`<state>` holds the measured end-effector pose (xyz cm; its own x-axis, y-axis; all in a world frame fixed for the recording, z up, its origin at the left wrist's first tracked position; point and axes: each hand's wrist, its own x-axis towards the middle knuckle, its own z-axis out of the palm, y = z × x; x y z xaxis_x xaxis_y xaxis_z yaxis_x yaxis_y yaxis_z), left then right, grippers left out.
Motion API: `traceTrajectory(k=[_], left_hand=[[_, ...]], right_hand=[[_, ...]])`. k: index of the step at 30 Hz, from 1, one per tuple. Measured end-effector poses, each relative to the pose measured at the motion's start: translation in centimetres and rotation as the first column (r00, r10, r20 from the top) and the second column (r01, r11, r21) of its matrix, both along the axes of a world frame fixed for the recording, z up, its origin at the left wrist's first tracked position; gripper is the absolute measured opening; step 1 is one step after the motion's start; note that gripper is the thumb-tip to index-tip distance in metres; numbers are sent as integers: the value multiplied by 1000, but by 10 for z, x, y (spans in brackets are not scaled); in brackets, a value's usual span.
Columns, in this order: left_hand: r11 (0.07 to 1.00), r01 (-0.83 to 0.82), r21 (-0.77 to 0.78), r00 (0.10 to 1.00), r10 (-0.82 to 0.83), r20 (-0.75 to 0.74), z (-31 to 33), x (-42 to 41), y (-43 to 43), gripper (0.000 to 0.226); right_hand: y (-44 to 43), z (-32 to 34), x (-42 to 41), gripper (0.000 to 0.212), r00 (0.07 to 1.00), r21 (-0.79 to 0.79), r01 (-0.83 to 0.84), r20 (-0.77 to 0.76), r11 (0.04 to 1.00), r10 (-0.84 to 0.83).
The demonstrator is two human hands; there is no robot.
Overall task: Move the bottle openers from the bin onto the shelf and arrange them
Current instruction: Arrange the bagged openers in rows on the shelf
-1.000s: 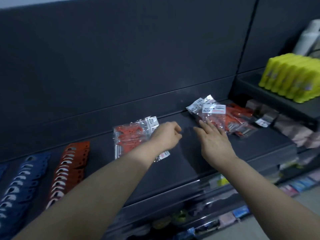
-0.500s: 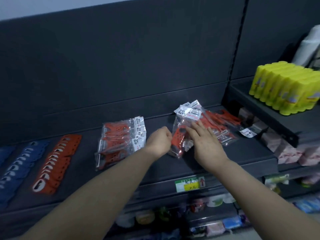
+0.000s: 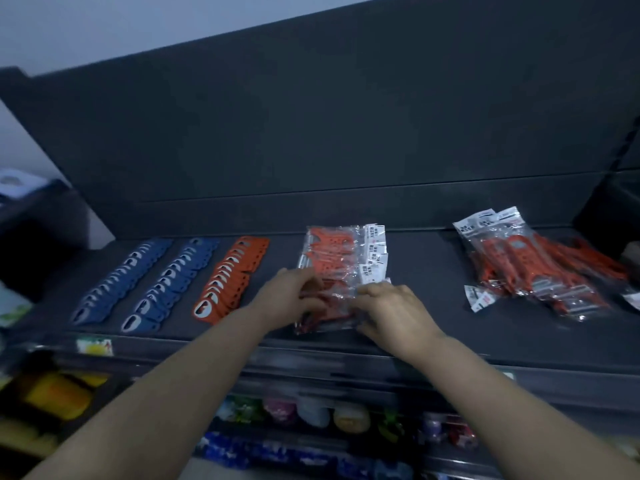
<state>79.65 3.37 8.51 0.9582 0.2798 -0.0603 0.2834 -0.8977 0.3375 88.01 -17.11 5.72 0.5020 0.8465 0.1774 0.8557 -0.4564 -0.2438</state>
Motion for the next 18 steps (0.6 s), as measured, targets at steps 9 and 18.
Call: traceTrajectory(k=[9,18], left_hand=[[993,87,76,985,-97,145,-11,9,6,34],[939,184,-291,977,-143,158,-7,93,-87,14]], right_hand=[[1,-3,-7,19,979,-9,202,24,979,-202],[-85,13,37,25,788,125,596,95,793,-608]])
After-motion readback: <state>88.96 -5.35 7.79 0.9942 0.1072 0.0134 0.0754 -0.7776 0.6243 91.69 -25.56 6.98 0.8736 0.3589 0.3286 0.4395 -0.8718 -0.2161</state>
